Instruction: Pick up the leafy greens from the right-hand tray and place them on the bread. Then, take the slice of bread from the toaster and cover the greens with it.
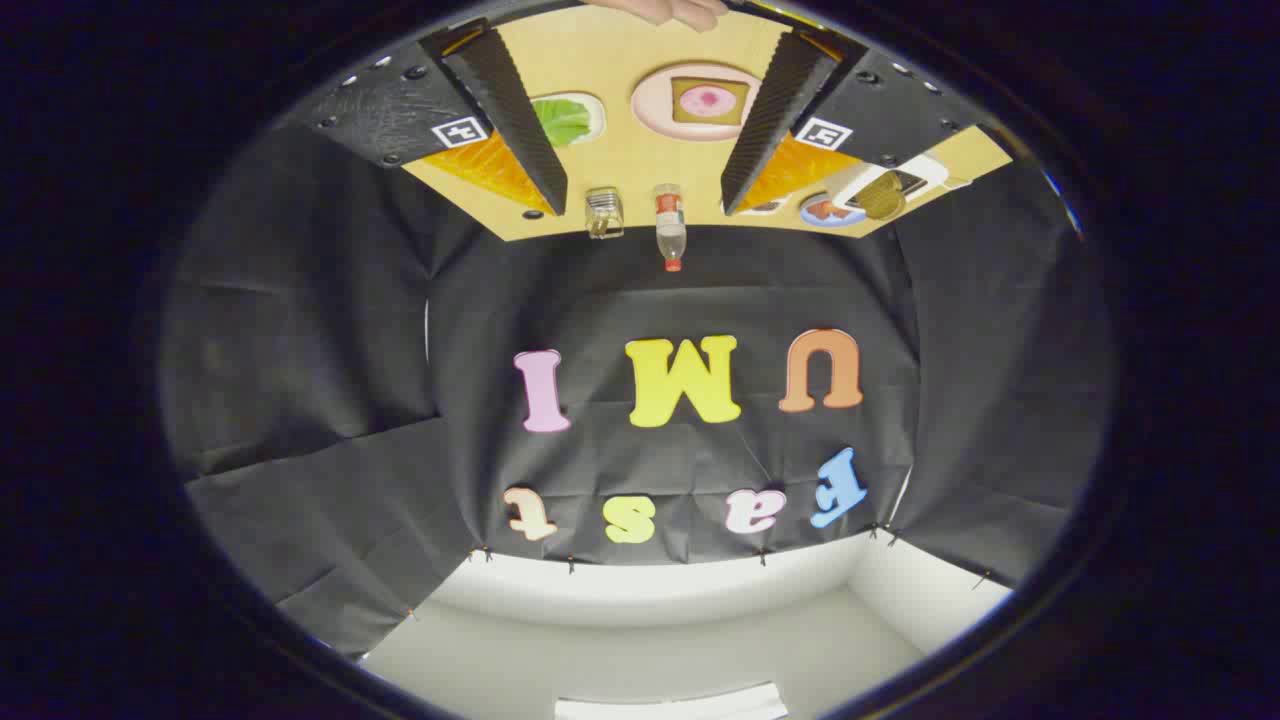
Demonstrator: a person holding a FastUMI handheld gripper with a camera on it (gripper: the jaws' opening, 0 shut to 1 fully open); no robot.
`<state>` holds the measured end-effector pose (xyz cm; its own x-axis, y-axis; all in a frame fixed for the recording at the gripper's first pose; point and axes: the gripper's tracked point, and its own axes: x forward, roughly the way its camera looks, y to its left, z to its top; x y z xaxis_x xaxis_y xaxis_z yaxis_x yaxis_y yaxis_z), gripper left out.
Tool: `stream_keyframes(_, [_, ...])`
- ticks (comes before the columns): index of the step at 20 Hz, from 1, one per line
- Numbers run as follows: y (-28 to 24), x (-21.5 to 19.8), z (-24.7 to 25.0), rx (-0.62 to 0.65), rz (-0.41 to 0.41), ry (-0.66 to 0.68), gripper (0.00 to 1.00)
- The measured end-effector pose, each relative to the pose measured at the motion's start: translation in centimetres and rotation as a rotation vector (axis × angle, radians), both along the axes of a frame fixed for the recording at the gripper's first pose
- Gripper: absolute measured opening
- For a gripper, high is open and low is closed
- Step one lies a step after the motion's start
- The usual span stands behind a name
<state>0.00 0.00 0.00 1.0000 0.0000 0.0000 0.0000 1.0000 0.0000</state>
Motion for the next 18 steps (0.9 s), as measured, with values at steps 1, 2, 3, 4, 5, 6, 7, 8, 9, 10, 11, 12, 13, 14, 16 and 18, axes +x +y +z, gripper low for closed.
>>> stream_keyframes(1, [-0.5,0.3,-0.3,0.003,-0.008,0.008,0.95])
stream_keyframes(2, [-0.9,0.5,-0.5,0.005,-0.015,0.014,0.95])
stream_keyframes(3, [-1.1,0.6,-0.7,0.006,-0.016,0.016,0.95])
stream_keyframes(4, [-1.6,0.8,-0.7,0.006,-0.024,0.018,0.95])
stream_keyframes(5, [-2.1,0.9,-0.9,0.006,-0.03,0.02,0.95])
stream_keyframes(6, [-2.4,1.0,-1.0,0.007,-0.035,0.023,0.95])
stream_keyframes(7, [-2.8,1.0,-1.2,0.008,-0.037,0.026,0.94])
stream_keyframes(8, [-3.1,1.1,-1.2,0.011,-0.041,0.027,0.94])
stream_keyframes(9, [-3.7,1.3,-1.4,0.01,-0.049,0.031,0.94])
stream_keyframes(10, [-4.2,1.5,-1.6,0.009,-0.056,0.035,0.94])
stream_keyframes(11, [-4.4,1.6,-1.7,0.006,-0.062,0.038,0.94])
stream_keyframes(12, [-4.9,1.8,-1.9,0.003,-0.067,0.042,0.94])
stream_keyframes(13, [-5.2,2.2,-2.1,-0.003,-0.07,0.045,0.94])
stream_keyframes(14, [-5.6,2.6,-2.3,-0.013,-0.07,0.045,0.94])
stream_keyframes(16, [-7.0,4.3,-3.4,-0.048,-0.075,0.059,0.94])
stream_keyframes(18, [-8.7,6.5,-5.1,-0.08,-0.084,0.086,0.95])
